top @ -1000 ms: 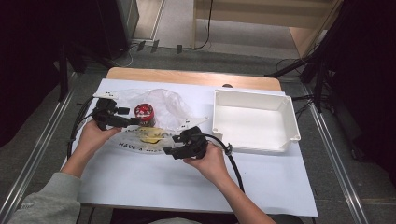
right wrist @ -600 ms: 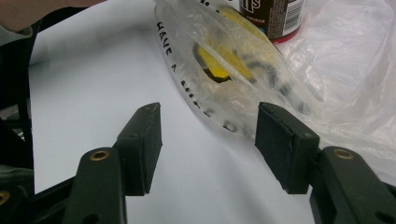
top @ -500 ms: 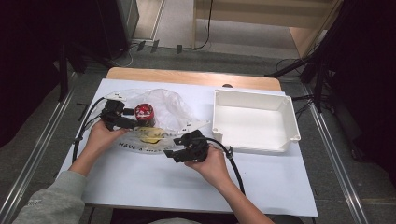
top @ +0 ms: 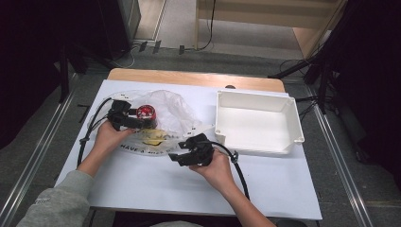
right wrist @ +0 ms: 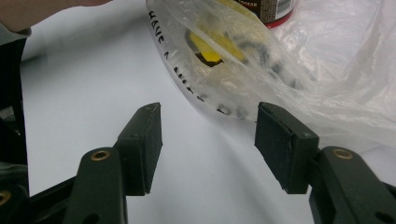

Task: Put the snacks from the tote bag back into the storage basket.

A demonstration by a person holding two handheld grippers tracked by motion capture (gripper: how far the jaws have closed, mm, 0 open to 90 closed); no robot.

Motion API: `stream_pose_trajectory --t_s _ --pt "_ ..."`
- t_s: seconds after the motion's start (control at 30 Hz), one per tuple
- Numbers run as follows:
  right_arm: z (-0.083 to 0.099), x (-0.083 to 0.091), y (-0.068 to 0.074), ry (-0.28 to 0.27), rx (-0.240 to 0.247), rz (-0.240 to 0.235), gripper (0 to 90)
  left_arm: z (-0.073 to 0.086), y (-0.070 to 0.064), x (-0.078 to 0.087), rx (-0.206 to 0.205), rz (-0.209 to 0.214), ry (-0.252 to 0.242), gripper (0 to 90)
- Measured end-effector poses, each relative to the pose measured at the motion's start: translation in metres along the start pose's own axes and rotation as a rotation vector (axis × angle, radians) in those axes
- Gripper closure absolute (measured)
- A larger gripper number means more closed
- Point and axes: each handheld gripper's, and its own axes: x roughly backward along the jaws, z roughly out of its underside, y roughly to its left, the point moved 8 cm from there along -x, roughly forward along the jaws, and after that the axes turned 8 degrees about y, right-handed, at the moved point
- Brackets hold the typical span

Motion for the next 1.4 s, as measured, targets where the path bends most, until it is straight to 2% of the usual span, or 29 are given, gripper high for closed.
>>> stream_pose_trajectory --t_s 0.23,0.53,0.67,0.77,0.9,1.03,1.17,1.4 --pt "0.005 0.0 0.0 0.007 -0.009 0.006 43.0 -0.005 -0.002 -0.007 -0.017 -0.041 -0.006 16.7" --pt "0.009 0.002 -0.003 0.006 -0.023 0.012 43.1 -0.008 -0.003 -0.016 -0.023 -0.063 -0.014 17.2" --pt "0.011 0.002 -0.003 0.005 -0.026 0.015 43.3 -0.007 -0.003 -0.02 -0.032 -0.078 0.004 19.7" --pt "0.011 0.004 -0.003 -0.008 -0.029 0.011 43.5 -0.007 -0.003 -0.02 -0.04 -0.078 0.002 20.2" --pt "0.01 0.006 -0.005 -0.029 -0.042 -0.001 43.5 -0.008 -0.004 -0.02 -0.061 -0.105 -0.003 22.3" --pt "0.01 0.005 -0.005 -0.027 -0.04 -0.002 43.5 -0.008 -0.004 -0.019 -0.069 -0.107 0.005 22.9" --pt "0.011 0.004 -0.004 -0.023 -0.035 -0.003 43.5 -0.007 -0.005 -0.017 -0.084 -0.129 0.018 23.9" --pt "0.01 0.005 -0.005 -0.026 -0.035 -0.002 43.5 -0.009 -0.005 -0.014 -0.072 -0.137 0.014 24.8"
